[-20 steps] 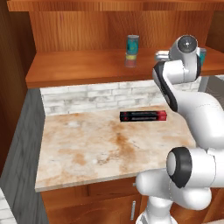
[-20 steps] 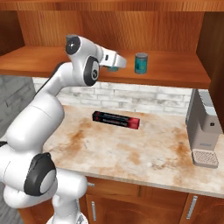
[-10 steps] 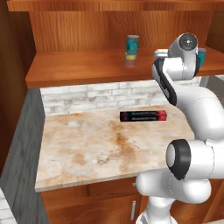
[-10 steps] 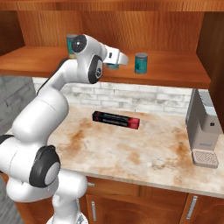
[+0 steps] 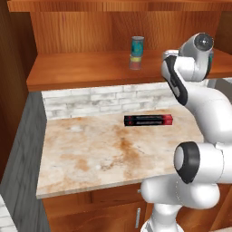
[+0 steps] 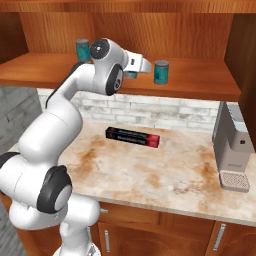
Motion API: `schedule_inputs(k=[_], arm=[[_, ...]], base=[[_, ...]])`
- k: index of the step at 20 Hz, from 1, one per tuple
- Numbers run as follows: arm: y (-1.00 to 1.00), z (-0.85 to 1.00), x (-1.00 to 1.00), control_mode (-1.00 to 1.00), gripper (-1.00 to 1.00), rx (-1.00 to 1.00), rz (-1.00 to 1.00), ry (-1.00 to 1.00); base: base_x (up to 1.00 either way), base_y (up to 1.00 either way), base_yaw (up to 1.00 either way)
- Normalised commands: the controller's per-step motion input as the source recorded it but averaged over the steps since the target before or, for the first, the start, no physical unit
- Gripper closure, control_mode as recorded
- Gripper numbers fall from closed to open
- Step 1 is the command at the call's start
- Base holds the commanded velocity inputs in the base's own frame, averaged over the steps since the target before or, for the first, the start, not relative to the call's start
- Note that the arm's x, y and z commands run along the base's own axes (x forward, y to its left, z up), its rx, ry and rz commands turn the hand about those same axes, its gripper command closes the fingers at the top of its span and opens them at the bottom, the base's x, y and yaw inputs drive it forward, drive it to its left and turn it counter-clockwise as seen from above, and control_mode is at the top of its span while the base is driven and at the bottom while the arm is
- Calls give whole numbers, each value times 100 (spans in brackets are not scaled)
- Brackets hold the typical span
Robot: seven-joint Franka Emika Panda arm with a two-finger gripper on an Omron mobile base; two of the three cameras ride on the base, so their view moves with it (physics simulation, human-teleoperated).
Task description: Stack two cans on top of the other two cans in the cabinet.
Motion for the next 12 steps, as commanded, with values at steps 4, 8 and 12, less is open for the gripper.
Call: schedule_inputs(k=[4,8,12], arm=[[-4,0,-13,-100,100,0,2,0],[0,0,-6,-100,100,0,1,0],[4,0,0,-100,100,2,0,0]], base=[[0,0,0],[0,0,0],[0,0,0]])
